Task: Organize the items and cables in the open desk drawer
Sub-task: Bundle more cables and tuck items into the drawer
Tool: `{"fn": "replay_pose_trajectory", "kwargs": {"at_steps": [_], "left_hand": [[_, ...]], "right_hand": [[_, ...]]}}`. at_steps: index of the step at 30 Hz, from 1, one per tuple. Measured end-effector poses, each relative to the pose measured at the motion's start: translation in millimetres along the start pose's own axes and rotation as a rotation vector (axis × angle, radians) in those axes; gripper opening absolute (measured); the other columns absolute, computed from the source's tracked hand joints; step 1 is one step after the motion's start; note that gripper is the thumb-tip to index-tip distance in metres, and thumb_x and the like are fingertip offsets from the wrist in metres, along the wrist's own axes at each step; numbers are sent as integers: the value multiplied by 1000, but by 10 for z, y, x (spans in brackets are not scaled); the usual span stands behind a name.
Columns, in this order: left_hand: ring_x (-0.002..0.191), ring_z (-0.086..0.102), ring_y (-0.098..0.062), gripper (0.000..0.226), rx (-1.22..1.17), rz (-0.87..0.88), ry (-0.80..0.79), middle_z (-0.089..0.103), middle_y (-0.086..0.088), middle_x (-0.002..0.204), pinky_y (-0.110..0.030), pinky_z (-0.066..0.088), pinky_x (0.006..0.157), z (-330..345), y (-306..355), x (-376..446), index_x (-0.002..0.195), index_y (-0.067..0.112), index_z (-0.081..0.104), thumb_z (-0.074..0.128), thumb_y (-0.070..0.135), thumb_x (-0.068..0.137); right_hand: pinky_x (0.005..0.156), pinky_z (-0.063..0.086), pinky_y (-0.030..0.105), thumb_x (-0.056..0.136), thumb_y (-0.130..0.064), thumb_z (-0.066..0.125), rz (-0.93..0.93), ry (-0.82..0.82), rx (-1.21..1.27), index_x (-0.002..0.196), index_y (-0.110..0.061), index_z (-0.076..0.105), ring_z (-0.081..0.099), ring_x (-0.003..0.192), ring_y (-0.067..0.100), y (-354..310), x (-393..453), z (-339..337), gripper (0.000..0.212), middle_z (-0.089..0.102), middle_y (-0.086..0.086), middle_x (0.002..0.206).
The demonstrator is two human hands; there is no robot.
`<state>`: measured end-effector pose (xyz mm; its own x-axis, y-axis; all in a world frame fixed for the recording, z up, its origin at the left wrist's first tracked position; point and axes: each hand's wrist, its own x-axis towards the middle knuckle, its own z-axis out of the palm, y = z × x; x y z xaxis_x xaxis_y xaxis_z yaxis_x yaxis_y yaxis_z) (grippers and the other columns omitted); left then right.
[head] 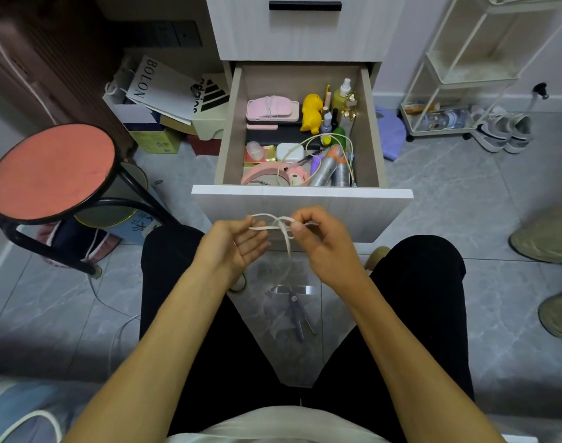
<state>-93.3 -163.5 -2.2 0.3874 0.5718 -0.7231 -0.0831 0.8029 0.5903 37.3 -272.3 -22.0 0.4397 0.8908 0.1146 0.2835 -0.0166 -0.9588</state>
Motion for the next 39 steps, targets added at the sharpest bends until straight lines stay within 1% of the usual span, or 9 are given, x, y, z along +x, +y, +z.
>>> {"fn": "replay_pose_trajectory", "kwargs": {"at_steps": [6,9,13,18,20,26,31,34,39], "left_hand": [[48,59,-13,19,76,35,-59,52,3,47,-24,54,52,-6,14,109,75,10,58,51,11,93],[49,44,-16,19,378,154,-172,40,-1,44,-24,50,52,-42,71,129,74,6,66,61,15,91],[47,38,-9,15,857,249,-299,41,0,47,-15,38,48,-63,132,129,86,11,77,70,24,87],[46,52,-10,19,21,67,-22,47,5,49,-20,48,45,-102,96,241,82,12,62,56,22,97],[45,55,-10,17,-87,9,26,53,3,53,-19,48,46,-162,55,301,81,11,59,50,16,95],[35,35,-14,18,584,126,-115,67,-8,66,-23,45,45,-132,-79,300,107,19,66,58,29,95],[90,62,-12,24,1387,630,-250,67,8,102,-27,48,84,-9,-70,367,117,25,67,65,25,93],[87,67,-10,14,1411,680,-376,73,11,90,-33,53,84,54,-44,386,101,24,75,64,20,93],[64,64,-13,22,1178,654,-101,69,11,62,-32,55,70,-68,-76,578,78,31,74,64,18,93]], "right_hand": [[76,49,20,97,-8,53,153,-82,348,87,-13,58,61,83,10,-75,13,7,13,66,2,90],[59,42,19,100,-8,48,254,-54,427,86,-11,57,50,62,7,11,21,-50,16,66,-4,76],[56,38,21,98,-13,52,291,-59,420,87,-10,57,44,59,10,134,-3,-114,12,63,-1,75],[79,53,33,100,-12,46,368,-29,642,83,-9,55,61,77,15,106,36,-92,19,65,2,82],[80,58,39,103,-17,42,458,0,630,83,-8,53,68,80,22,78,43,-97,24,66,9,83],[46,47,29,102,-23,45,474,6,411,84,-11,54,53,52,16,132,-38,-79,24,59,-2,64],[45,25,22,102,-24,47,475,-31,367,76,-15,50,33,49,11,112,0,-59,28,42,-3,59],[46,23,24,102,-23,47,478,-24,369,76,-13,50,32,49,12,119,-4,-80,28,42,-1,58],[43,31,21,102,-23,47,480,-17,364,78,-12,51,41,49,10,97,21,-123,27,47,2,63]]}}
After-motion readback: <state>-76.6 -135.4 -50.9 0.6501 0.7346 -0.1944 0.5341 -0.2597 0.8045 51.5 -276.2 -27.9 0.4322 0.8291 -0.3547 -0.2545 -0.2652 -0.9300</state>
